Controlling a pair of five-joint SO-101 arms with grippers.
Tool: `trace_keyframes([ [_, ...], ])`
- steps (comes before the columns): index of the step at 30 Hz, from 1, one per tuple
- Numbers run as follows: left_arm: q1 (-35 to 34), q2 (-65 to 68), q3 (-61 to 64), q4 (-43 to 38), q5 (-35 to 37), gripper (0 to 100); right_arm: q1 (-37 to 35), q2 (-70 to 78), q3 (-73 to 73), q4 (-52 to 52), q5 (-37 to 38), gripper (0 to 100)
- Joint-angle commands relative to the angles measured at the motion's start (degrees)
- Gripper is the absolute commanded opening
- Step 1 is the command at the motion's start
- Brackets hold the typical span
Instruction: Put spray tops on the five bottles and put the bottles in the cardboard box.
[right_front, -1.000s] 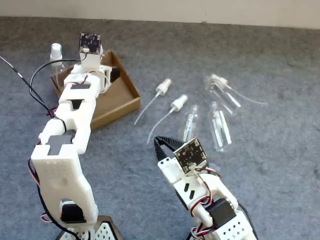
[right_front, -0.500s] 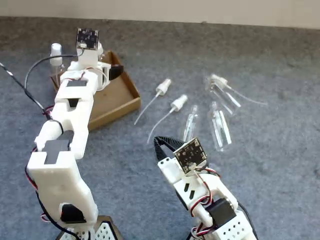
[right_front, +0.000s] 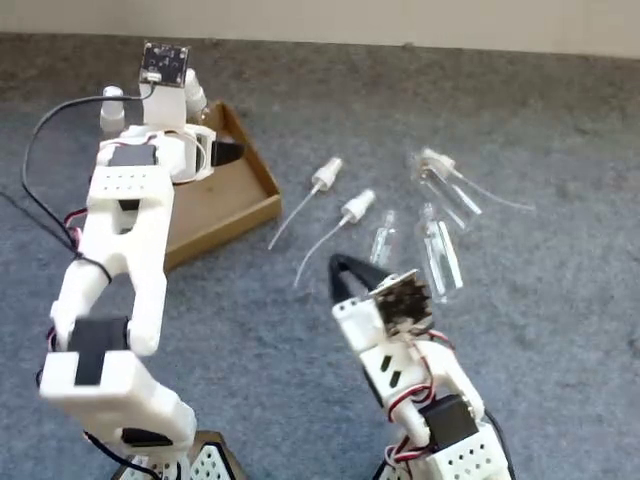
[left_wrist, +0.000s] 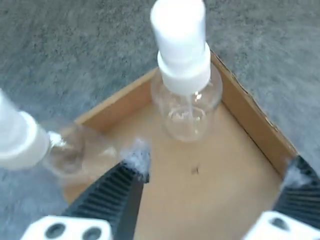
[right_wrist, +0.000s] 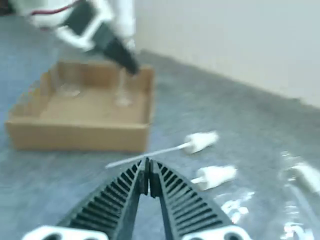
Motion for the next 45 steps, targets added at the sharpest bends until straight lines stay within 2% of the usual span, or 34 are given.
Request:
trace_keyframes([
  [1, 0.4, -10.0, -0.8, 11.7, -0.5, 38, 6.4, -0.7, 7.1, -5.8, 0.3, 0.4],
  [5, 4.8, -16.0, -0.7, 22.1, -0.5, 38, 12.3, -0.6, 7.3, -4.6, 0.2, 0.4],
  [11, 17.9, -19.1, -1.3, 33.0, -0.5, 38, 23.0, -0.7, 7.3, -1.2, 0.2, 0.4],
  [20, 30.7, -9.7, -2.3, 34.9, 0.0, 38, 34.1, -0.7, 7.3, 4.9, 0.2, 0.4],
  [25, 32.4, -0.9, -12.0, 35.7, 4.9, 38, 35.4, -0.7, 7.3, 6.6, 0.2, 0.4],
  [34, 37.1, 19.0, -37.8, 45.3, 5.3, 38, 35.2, -0.5, 7.3, 6.7, 0.2, 0.4],
  [45, 37.8, 41.5, -57.1, 45.5, 5.3, 38, 35.1, -0.6, 7.3, 8.0, 0.4, 0.4],
])
